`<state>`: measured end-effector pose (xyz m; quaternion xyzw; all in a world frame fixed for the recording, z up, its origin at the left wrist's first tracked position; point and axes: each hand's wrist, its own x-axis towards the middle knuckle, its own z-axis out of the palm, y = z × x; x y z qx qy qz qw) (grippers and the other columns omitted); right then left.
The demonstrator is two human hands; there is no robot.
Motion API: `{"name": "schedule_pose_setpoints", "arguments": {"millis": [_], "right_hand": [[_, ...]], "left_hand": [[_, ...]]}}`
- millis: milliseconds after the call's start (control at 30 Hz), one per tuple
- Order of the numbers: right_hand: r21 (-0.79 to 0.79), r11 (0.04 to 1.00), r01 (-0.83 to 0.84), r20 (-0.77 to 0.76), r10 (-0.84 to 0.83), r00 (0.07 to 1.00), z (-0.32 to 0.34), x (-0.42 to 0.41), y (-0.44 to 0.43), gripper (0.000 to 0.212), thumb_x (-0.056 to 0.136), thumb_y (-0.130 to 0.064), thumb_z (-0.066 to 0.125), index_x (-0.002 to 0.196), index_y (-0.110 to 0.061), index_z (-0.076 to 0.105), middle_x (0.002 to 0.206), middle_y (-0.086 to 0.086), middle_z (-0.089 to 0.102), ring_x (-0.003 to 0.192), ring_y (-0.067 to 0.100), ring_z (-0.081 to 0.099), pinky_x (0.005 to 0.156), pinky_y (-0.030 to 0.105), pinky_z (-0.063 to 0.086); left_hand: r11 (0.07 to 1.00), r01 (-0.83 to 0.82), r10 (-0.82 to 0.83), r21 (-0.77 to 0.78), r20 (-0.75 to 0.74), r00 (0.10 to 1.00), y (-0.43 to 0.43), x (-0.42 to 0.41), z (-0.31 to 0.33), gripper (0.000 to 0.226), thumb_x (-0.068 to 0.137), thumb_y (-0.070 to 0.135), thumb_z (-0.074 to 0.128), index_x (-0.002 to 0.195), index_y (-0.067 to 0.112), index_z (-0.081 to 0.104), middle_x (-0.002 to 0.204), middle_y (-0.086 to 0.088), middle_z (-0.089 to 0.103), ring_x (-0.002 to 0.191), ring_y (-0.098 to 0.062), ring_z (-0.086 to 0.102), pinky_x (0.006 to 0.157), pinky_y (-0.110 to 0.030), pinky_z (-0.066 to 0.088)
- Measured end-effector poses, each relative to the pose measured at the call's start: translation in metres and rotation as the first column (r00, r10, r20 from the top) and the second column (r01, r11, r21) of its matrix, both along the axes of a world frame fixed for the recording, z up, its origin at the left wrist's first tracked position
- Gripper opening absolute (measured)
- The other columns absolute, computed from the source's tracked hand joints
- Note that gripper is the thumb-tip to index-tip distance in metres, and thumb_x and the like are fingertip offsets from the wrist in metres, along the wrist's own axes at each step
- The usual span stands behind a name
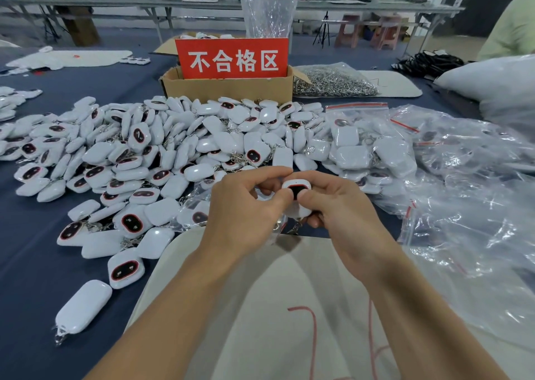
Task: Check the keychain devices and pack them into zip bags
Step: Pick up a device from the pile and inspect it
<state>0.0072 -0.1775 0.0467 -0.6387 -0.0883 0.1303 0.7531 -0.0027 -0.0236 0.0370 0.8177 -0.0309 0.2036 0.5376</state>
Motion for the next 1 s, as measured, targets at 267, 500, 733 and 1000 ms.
{"name": "schedule_pose_setpoints", "arguments": {"millis": [267,500,733,1000], "right_hand": [[-0.170,0.985,-0.041,0.099,0.059,0.993,-0.0039,-0.0007,0.0012,0.046,0.074,0.003,0.058,0.107,-0.023,0.077,0.089,0.007,0.079,0.066,0.010,0.068,0.060,0.015,0.050],[-0.136,0.991,-0.018,0.067,0.027,0.997,0.0008,-0.0026,0.0001,0.051,0.078,0.017,0.054,0.107,-0.017,0.078,0.092,0.014,0.078,0.064,0.014,0.068,0.054,0.015,0.050],[-0.157,0.983,0.092,0.060,-0.083,0.995,0.0002,-0.0029,0.0000,0.047,0.075,0.017,0.059,0.101,-0.017,0.079,0.082,0.011,0.078,0.068,0.017,0.068,0.057,0.015,0.049],[-0.165,0.977,0.138,0.105,-0.121,0.987,-0.0019,-0.0029,0.0026,0.043,0.077,0.009,0.063,0.105,-0.020,0.077,0.092,0.007,0.081,0.094,0.032,0.077,0.087,0.040,0.061]], "left_hand": [[0.995,-0.041,0.034,-0.089,-0.075,0.997,0.0000,0.0040,-0.0041,0.038,0.066,0.020,0.070,0.096,0.042,0.078,0.067,0.014,0.071,0.060,-0.001,0.061,0.060,-0.014,0.050],[0.999,-0.027,0.026,-0.038,-0.042,0.999,-0.0007,0.0003,-0.0014,0.028,0.070,0.030,0.072,0.092,0.047,0.076,0.071,0.021,0.069,0.069,0.004,0.060,0.067,-0.003,0.040],[0.999,-0.017,0.016,0.030,0.032,0.999,-0.0039,-0.0008,-0.0033,0.027,0.080,0.024,0.082,0.091,0.048,0.076,0.068,0.022,0.065,0.075,0.002,0.057,0.071,-0.005,0.037],[0.999,-0.042,0.042,0.011,0.041,0.998,-0.0030,-0.0012,-0.0001,0.022,0.079,0.029,0.086,0.085,0.049,0.078,0.077,0.026,0.073,0.080,0.006,0.064,0.071,-0.004,0.039]]}}
